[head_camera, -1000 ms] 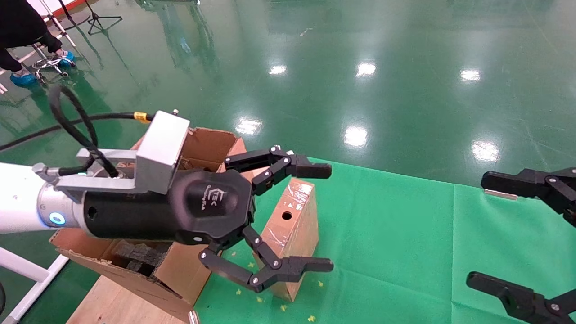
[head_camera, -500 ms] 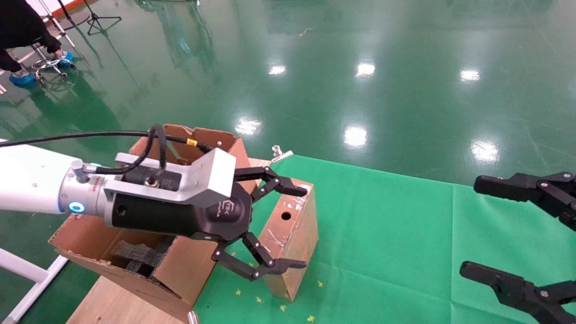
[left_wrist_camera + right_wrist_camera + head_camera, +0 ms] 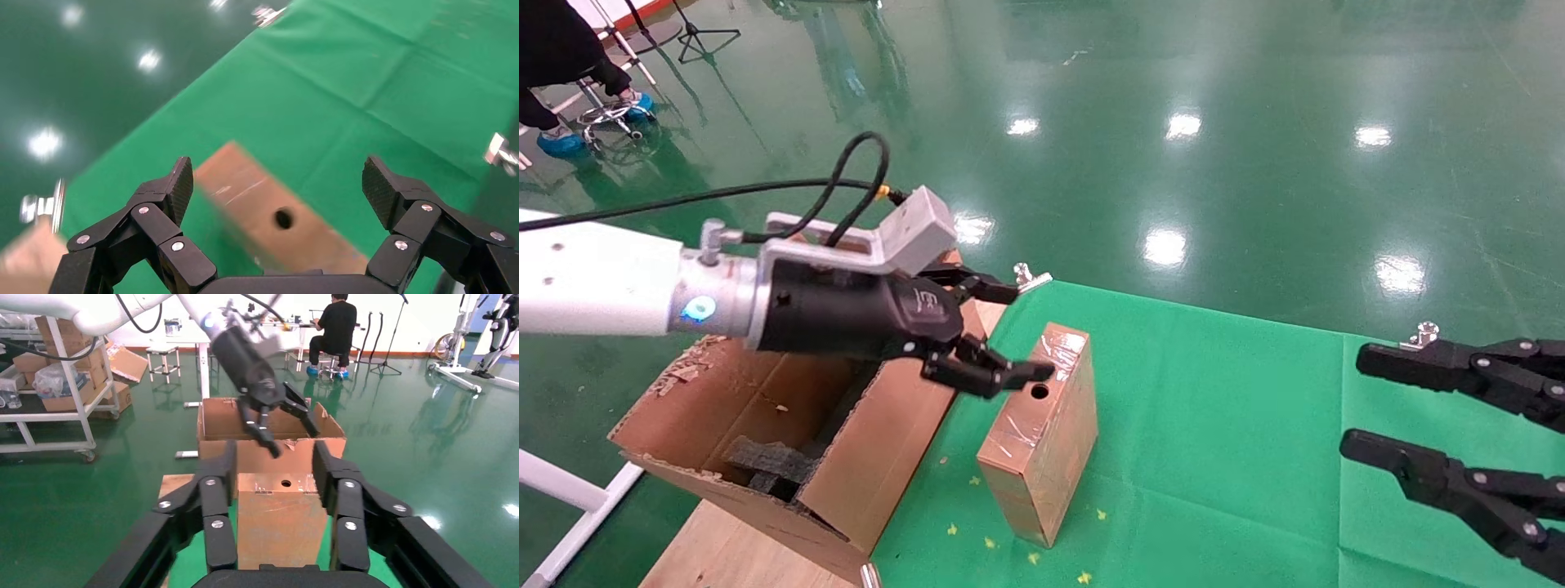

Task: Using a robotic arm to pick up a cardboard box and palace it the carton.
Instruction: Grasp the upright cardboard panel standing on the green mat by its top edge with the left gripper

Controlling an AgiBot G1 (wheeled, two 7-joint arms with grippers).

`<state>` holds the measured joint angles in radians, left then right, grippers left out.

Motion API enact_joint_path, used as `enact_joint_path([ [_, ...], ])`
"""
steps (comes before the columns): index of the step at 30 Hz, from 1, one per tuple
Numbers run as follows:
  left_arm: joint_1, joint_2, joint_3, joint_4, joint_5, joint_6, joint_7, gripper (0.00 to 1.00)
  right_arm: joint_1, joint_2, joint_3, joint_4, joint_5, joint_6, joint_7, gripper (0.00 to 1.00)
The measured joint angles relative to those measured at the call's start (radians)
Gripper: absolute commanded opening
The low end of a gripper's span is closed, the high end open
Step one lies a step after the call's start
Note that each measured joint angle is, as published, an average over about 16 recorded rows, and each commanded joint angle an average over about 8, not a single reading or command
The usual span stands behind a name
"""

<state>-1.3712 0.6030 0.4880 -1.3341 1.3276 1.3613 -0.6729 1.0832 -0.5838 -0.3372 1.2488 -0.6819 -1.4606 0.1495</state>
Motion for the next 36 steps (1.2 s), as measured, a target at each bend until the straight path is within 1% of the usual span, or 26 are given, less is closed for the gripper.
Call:
enact_joint_path([
  [4, -0.055, 0.036, 0.042, -0.008, 0.093, -0.017, -0.165, 1.00, 0.000, 0.000, 0.000, 0.000, 0.000, 0.000, 0.000, 0.00],
  [8, -0.112, 0.082, 0.090, -0.017, 0.180, 0.001, -0.306, 1.00, 0.000, 0.000, 0.000, 0.000, 0.000, 0.000, 0.000, 0.00],
  [13, -0.179, 0.149, 0.153, -0.022, 0.281, 0.053, -0.438, 1.00, 0.000, 0.000, 0.000, 0.000, 0.000, 0.000, 0.000, 0.00],
  [18, -0.220, 0.209, 0.215, -0.023, 0.369, 0.104, -0.553, 1.00, 0.000, 0.000, 0.000, 0.000, 0.000, 0.000, 0.000, 0.00],
  [25, -0.238, 0.264, 0.279, -0.024, 0.454, 0.137, -0.652, 1.00, 0.000, 0.000, 0.000, 0.000, 0.000, 0.000, 0.000, 0.00],
  [33, -0.233, 0.279, 0.314, -0.025, 0.488, 0.140, -0.677, 1.00, 0.000, 0.000, 0.000, 0.000, 0.000, 0.000, 0.000, 0.00],
  [34, -0.234, 0.279, 0.318, -0.025, 0.492, 0.141, -0.675, 1.00, 0.000, 0.000, 0.000, 0.000, 0.000, 0.000, 0.000, 0.02],
  [35, -0.235, 0.279, 0.321, -0.025, 0.496, 0.142, -0.674, 1.00, 0.000, 0.000, 0.000, 0.000, 0.000, 0.000, 0.000, 0.11],
  [36, -0.236, 0.279, 0.325, -0.025, 0.499, 0.143, -0.672, 1.00, 0.000, 0.000, 0.000, 0.000, 0.000, 0.000, 0.000, 0.23],
])
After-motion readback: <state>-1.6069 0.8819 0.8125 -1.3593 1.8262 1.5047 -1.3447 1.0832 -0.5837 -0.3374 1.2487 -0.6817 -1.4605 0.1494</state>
